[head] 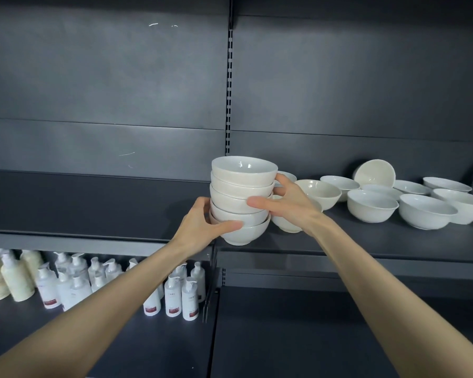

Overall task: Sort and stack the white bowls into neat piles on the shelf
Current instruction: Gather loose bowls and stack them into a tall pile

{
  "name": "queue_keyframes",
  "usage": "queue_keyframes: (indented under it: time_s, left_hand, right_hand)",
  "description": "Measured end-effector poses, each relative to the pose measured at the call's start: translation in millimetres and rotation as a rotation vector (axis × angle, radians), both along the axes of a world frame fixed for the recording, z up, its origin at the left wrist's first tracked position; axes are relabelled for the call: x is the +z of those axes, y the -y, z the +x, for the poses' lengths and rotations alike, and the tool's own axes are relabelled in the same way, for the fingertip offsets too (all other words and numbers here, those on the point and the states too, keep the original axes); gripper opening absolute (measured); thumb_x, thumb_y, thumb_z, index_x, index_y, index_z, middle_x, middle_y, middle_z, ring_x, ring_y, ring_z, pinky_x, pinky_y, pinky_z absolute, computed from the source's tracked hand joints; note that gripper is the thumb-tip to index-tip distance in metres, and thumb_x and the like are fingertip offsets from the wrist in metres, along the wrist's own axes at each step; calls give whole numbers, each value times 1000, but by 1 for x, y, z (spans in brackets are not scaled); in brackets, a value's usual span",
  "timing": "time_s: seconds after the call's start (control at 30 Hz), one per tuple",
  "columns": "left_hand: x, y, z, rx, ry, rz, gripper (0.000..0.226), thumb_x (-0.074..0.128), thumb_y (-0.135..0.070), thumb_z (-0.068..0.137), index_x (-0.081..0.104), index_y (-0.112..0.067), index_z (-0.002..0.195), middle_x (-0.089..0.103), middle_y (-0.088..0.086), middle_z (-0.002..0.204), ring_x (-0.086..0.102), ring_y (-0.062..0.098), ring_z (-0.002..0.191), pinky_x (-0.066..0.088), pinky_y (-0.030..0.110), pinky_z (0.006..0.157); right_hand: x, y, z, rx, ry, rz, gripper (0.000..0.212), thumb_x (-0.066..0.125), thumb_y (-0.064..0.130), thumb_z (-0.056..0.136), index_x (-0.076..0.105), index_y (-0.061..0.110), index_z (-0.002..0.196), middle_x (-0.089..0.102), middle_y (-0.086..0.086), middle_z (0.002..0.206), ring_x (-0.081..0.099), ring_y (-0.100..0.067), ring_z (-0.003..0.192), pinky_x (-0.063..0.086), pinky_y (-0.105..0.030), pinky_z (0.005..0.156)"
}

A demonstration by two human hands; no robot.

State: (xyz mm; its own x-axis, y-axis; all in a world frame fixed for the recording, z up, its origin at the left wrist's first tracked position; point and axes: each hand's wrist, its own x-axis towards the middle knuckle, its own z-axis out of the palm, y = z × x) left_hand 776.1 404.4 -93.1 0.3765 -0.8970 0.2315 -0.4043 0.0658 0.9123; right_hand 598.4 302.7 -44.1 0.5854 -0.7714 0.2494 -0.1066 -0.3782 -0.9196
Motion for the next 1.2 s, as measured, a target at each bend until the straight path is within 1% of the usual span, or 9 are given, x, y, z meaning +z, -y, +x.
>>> queue_keyframes:
  time_s: [0.1, 0.23, 0.4, 0.47, 0.53, 0.6, 0.7, 0.93, 1.2]
  left_hand:
    - [-1, -1, 0, -22, -22, 5, 86, 87, -45, 52, 41, -21, 121, 56, -13, 116, 59, 12, 108, 53, 33, 91]
    - [-1, -1, -1, -55, -20, 31, 92, 89, -38, 50, 34, -22, 122, 53, -15, 117, 55, 5, 110, 50, 27, 90]
    - [1, 1, 0, -76, -30, 32, 94, 90, -30, 54, 31, -20, 127, 53, -12, 120, 54, 2, 108, 48, 22, 86]
    - [5, -1, -2, -97, -40, 19, 84, 90, -20, 59, 37, -21, 125, 54, -14, 117, 55, -3, 104, 48, 15, 78]
    - [8, -2, -5, -131, -43, -13, 60, 85, -5, 67, 46, -28, 107, 57, -17, 107, 60, -11, 89, 49, 9, 68]
    - [9, -3, -6, -168, -41, -31, 56, 79, 3, 70, 46, -35, 95, 59, -18, 98, 61, -17, 76, 48, 6, 62]
    - [10, -3, -5, -174, -69, -34, 55, 81, 0, 69, 48, -36, 95, 62, -16, 98, 63, -14, 75, 49, 8, 61]
    - [7, -4, -4, -155, -182, -49, 57, 85, 0, 63, 56, -23, 105, 68, -6, 104, 67, 6, 88, 55, 19, 64]
    - [23, -20, 1, -128, -163, -84, 56, 87, -5, 61, 57, -26, 103, 68, -9, 101, 68, 5, 88, 59, 27, 68]
  right_hand:
    - [1, 0, 1, 4, -15, 5, 68, 85, 26, 69, 46, 34, 125, 62, 7, 121, 58, -17, 116, 49, -37, 98]
    - [2, -4, 0, 3, -1, 48, 65, 83, 23, 72, 45, 37, 122, 61, 4, 120, 61, -14, 108, 55, -28, 80]
    - [1, -7, 0, 9, 25, 89, 65, 82, 17, 73, 45, 36, 124, 59, 2, 123, 62, -17, 103, 54, -24, 69]
    - [1, -9, 0, 13, 37, 95, 65, 81, 15, 75, 45, 35, 126, 59, 2, 122, 62, -12, 99, 54, -18, 62]
    - [2, -10, -1, 13, 27, 91, 68, 80, 17, 76, 45, 33, 131, 59, 3, 123, 62, -9, 100, 56, -19, 65]
    - [1, -10, -1, 4, 18, 99, 72, 81, 19, 75, 43, 34, 136, 59, 4, 127, 61, -12, 106, 58, -31, 78]
    - [-1, -10, 0, -19, 35, 126, 72, 82, 19, 74, 45, 37, 133, 58, 4, 128, 59, -20, 114, 52, -49, 93]
    - [1, -14, 2, -54, 36, 87, 69, 84, 17, 70, 48, 37, 125, 61, 4, 124, 61, -19, 112, 54, -50, 90]
    - [17, -22, 4, -27, 21, 14, 76, 86, 25, 68, 49, 34, 133, 66, 2, 119, 65, -18, 107, 56, -50, 85]
